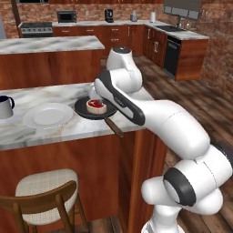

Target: Pick up the pan with the steak in it and place it on the dining table. Then place the steak on the plate.

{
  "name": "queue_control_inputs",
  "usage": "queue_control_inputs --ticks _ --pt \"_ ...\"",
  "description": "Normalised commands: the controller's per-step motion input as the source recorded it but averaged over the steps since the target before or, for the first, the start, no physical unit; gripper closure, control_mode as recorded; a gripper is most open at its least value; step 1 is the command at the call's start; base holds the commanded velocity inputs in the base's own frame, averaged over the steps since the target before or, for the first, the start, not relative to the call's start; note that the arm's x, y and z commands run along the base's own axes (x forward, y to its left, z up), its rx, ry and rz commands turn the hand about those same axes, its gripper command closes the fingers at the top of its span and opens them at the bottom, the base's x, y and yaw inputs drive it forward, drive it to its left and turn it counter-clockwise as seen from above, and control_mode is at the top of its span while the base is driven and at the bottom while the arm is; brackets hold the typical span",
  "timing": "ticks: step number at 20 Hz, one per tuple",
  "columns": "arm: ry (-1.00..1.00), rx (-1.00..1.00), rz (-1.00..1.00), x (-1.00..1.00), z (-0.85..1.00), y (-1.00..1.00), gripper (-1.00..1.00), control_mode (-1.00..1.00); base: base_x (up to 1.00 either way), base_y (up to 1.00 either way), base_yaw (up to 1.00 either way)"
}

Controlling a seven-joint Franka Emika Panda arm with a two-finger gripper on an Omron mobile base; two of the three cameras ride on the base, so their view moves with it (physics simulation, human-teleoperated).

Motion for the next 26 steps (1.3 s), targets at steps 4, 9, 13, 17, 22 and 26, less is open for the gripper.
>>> queue_control_inputs --ticks 4,9,13,17,22,26 --pt "0.00 -0.06 0.00 0.38 0.00 0.03 -1.00 -1.00 0.00 0.00 0.00" --pt "0.00 -0.01 0.00 0.00 0.00 0.01 -1.00 -1.00 0.00 0.00 0.00" --pt "0.00 0.02 0.00 0.15 -0.04 0.04 -1.00 -1.00 0.00 0.00 0.00" --pt "0.00 0.00 0.02 0.17 -0.11 0.10 -1.00 -1.00 0.00 0.00 0.00" --pt "0.00 -0.01 0.03 0.18 -0.16 0.02 -1.00 -1.00 0.00 0.00 0.00" --pt "0.00 0.00 0.06 0.09 -0.15 0.00 -1.00 -1.00 0.00 0.00 0.00"
